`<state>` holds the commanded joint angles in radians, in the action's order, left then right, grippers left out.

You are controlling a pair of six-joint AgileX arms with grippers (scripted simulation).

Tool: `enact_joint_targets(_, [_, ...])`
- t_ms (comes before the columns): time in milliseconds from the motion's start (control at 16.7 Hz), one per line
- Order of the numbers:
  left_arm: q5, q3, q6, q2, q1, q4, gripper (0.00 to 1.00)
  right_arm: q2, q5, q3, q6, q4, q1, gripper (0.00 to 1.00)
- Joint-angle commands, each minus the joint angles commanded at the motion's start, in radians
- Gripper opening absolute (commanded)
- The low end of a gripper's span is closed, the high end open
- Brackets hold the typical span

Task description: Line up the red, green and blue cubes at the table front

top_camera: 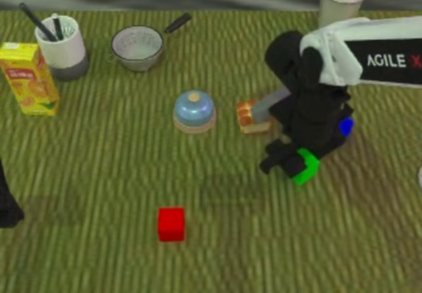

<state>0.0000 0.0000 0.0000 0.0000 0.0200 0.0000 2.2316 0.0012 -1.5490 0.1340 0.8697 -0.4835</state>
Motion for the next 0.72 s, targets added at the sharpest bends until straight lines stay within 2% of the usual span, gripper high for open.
enact_joint_targets(300, [0.000, 0.000, 0.000, 0.000, 0.000, 0.000, 1.00, -0.072, -0.001, -0.093, 0.000, 0.173, -0.004, 0.00])
enact_joint_targets(720, [0.000, 0.000, 0.000, 0.000, 0.000, 0.000, 1.00, -0.079, -0.001, -0.105, -0.015, 0.190, -0.007, 0.00])
